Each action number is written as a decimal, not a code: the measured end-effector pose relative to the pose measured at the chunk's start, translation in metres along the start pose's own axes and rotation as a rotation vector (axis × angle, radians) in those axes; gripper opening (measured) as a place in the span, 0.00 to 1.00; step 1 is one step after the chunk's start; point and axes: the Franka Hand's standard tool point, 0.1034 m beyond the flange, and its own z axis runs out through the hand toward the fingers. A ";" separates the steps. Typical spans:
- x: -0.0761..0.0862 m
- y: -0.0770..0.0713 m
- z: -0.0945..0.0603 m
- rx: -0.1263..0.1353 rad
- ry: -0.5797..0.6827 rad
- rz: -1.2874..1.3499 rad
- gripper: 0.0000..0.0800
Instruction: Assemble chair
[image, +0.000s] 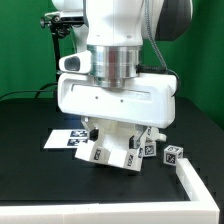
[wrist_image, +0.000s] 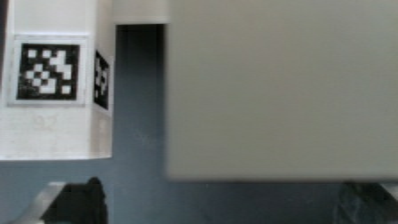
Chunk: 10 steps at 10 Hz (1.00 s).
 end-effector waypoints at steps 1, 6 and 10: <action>0.000 0.000 0.000 0.000 0.000 0.000 0.81; -0.031 -0.016 -0.013 0.016 -0.019 -0.014 0.81; -0.034 -0.019 -0.014 0.016 -0.020 -0.018 0.81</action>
Offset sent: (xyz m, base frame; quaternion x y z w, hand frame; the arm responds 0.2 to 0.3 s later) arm -0.0298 0.0169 0.0219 -0.0204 -0.0148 0.0045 0.9997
